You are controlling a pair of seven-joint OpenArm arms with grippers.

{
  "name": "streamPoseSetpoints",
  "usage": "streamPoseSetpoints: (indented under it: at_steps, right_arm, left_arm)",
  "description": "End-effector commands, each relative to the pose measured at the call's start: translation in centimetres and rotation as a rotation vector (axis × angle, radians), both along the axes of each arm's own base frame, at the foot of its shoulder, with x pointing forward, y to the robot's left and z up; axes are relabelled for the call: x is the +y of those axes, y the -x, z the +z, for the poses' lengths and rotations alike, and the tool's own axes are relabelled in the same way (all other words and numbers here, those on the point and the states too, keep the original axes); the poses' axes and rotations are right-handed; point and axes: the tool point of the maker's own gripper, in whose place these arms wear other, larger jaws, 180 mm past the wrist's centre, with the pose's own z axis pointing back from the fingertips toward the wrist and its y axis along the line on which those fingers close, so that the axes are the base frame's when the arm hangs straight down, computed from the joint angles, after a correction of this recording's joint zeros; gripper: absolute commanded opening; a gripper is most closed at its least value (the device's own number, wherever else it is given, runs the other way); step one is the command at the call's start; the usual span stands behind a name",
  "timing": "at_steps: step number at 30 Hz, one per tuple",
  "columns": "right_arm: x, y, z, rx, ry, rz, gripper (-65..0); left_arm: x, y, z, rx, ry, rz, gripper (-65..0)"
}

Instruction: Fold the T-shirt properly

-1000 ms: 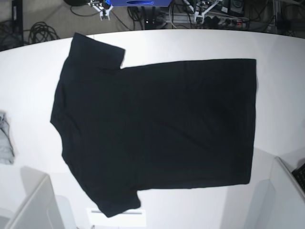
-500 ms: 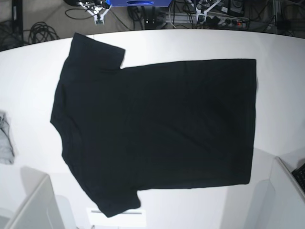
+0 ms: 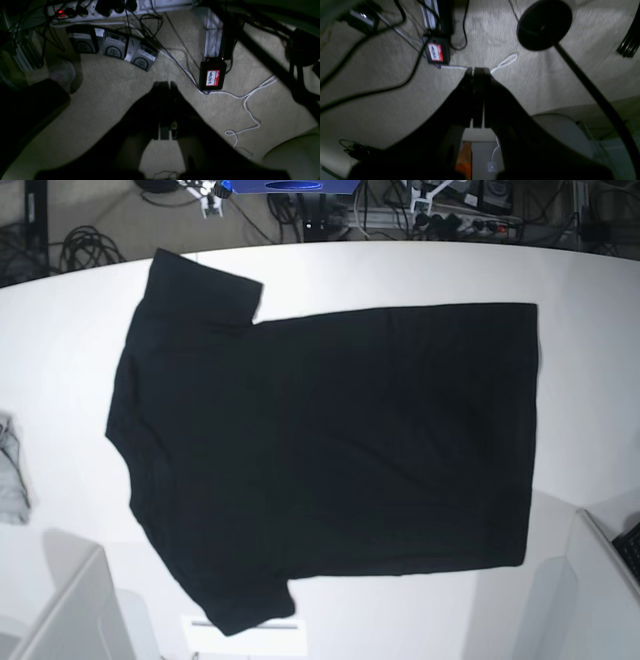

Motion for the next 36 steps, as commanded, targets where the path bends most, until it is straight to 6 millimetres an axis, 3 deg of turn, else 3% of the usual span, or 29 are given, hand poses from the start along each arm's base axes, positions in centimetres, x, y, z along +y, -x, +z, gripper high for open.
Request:
streamPoseSetpoints:
  at_steps: [1, 4, 14, 18, 22, 26, 32, 36]
  right_arm:
    - [-0.2, 0.2, 0.2, -0.017, 0.003, -0.002, -65.0]
    - [-0.3, 0.4, 0.8, -0.057, 0.003, -0.005, -65.0]
    - [-0.1, 2.1, 3.2, -0.130, -0.002, 0.000, -65.0]
    - [0.0, 1.0, 5.2, -0.216, -0.003, 0.003, -65.0]
    - [-2.1, -0.3, 7.5, -0.300, 0.050, -0.053, -65.0]
    - [-4.8, -0.9, 9.4, -0.310, 0.113, -0.095, -65.0]
    - [-9.6, -2.7, 13.3, -0.385, 0.228, -0.145, -65.0]
    - [-11.5, -4.9, 16.3, -0.450, 0.279, -0.151, -65.0]
  left_arm:
    - [0.9, 0.8, 0.4, -0.022, -0.016, -0.012, -65.0]
    - [0.7, 0.9, 1.2, -0.140, -0.003, -0.025, -65.0]
    - [3.0, 5.4, 4.2, -0.276, -0.016, -0.067, -65.0]
    - [4.5, 6.1, 6.5, -0.377, -0.027, -0.094, -65.0]
    - [5.2, 5.4, 8.8, -0.462, -0.023, -0.134, -65.0]
    - [4.4, 4.3, 11.7, -0.551, -0.005, -0.149, -65.0]
    - [7.9, 1.3, 17.1, -0.699, -0.107, -0.142, -65.0]
    - [8.7, -0.8, 19.2, -0.774, -0.137, -0.150, -65.0]
